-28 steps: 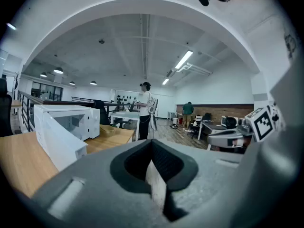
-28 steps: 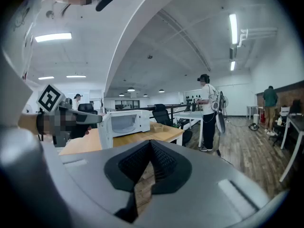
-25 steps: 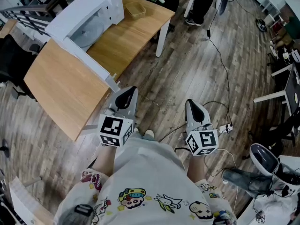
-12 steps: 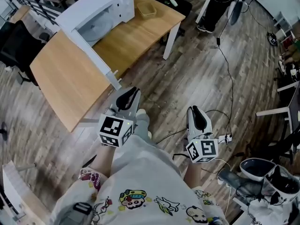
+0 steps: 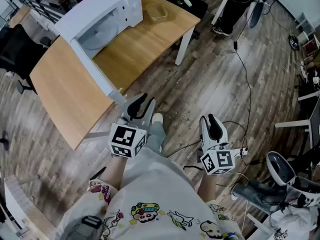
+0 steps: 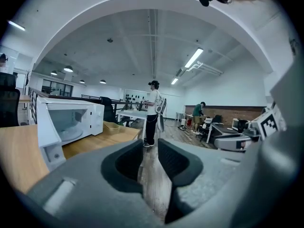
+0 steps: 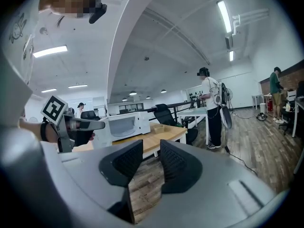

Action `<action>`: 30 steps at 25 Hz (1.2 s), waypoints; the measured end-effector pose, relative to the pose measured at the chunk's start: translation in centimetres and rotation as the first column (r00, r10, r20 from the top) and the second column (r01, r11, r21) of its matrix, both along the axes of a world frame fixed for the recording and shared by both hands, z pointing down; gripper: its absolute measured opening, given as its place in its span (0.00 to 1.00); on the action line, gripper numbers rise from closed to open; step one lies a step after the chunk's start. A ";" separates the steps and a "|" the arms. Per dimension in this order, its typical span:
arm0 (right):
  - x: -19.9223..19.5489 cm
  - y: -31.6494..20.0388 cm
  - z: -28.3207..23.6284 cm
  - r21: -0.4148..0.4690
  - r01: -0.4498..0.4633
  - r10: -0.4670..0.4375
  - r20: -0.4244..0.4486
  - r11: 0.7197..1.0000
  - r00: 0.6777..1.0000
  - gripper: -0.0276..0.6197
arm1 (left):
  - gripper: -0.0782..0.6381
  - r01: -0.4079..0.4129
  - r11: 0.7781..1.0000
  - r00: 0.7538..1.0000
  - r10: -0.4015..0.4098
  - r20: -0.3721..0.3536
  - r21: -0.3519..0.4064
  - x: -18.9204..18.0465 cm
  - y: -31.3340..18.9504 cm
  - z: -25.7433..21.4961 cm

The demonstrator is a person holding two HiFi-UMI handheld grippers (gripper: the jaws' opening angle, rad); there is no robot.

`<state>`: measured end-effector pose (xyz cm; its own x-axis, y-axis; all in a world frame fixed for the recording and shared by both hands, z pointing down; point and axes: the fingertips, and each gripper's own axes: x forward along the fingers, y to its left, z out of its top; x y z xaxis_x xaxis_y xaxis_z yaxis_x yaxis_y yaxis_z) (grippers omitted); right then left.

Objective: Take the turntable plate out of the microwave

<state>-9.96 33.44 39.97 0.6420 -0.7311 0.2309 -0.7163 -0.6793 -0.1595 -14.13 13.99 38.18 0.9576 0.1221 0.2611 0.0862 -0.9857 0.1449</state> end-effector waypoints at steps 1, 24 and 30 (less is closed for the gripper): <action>0.9 -0.5 -0.1 -0.003 0.009 -0.009 -0.001 1.000 1.000 0.21 | 0.24 0.008 1.000 1.000 -0.008 -0.001 -0.001 0.9 -0.5 0.0; 20.1 -14.3 -0.1 0.056 0.173 -0.175 0.036 0.983 0.984 0.24 | 0.30 0.100 0.995 0.995 -0.099 0.031 -0.007 17.4 -10.3 0.2; 21.6 -18.6 0.8 0.055 0.275 -0.279 0.063 0.960 0.958 0.30 | 0.30 0.177 0.984 0.983 -0.176 0.053 -0.016 17.6 -12.8 0.9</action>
